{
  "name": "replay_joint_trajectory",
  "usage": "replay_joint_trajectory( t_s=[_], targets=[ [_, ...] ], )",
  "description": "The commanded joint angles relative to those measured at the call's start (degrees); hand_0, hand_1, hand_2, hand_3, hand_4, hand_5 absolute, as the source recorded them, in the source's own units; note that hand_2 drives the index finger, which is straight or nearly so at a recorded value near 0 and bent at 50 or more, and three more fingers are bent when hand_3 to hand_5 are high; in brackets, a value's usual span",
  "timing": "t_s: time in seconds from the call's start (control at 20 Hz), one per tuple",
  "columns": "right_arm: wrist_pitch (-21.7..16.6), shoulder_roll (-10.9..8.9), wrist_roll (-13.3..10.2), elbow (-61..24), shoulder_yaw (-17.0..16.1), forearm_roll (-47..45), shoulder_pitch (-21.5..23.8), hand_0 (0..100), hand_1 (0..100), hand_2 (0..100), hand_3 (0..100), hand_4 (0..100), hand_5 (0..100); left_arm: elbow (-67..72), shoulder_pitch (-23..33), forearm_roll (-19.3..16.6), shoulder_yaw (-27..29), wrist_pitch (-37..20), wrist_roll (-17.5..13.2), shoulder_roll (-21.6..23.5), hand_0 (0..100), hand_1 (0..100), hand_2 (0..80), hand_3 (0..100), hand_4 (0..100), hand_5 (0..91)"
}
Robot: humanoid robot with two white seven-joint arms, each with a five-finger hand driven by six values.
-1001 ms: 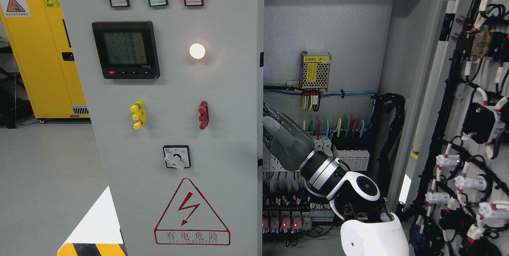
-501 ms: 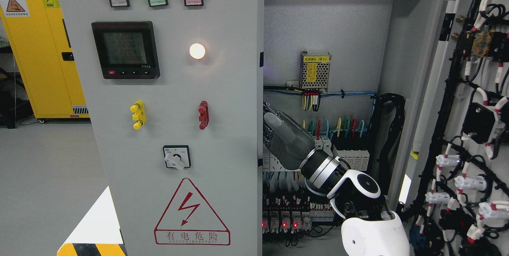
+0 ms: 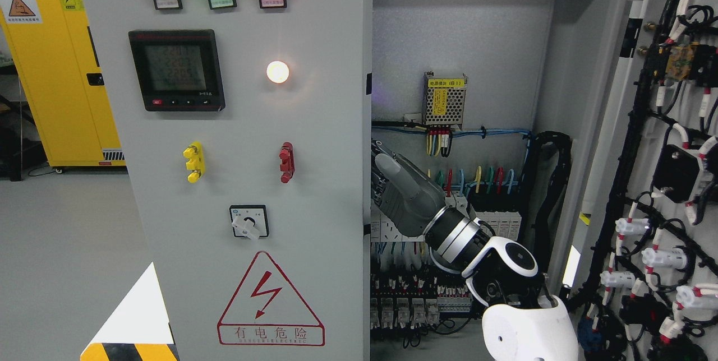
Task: Open door with both hands
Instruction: 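Hook the right hand fingers behind the lit door's inner edge, then pull the lit door outward with the right hand to swing it open, then withdraw the right hand down out of the cabinet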
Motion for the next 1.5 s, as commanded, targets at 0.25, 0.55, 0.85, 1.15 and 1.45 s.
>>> replay_joint_trajectory(
  t_s=[0.25,0.55,0.85,1.15,1.45],
  targets=[
    [0.49,0.05,2.44,-2.87,-0.07,-2.13,1.03,0,50,4,0,0,0,0.01,0.01,0.0,0.0,0.04,0.01,-0.35,12,56,0.0,0,0,0.0],
    [0.49,-0.13,4.2,-7.19,1.16,-4.77,3.5,0,50,4,0,0,0,0.01,0.01,0.0,0.0,0.04,0.01,-0.35,12,56,0.0,0,0,0.0],
    [0.58,-1.97,4.21,-11.75,10.01,-4.77,9.02,0,50,4,0,0,0,0.01,0.01,0.0,0.0,0.04,0.01,-0.35,12,56,0.0,0,0,0.0],
    [0.49,-3.56,4.21,-15.8,19.08,-4.68,15.53,0,50,4,0,0,0,0.01,0.01,0.0,0.0,0.04,0.01,-0.35,12,56,0.0,0,0,0.0],
    [-0.13,-3.73,3.59,-18.88,27.69,-4.51,18.44,0,50,4,0,0,0,0.01,0.01,0.0,0.0,0.04,0.01,-0.44,12,56,0.0,0,0,0.0]
  ],
)
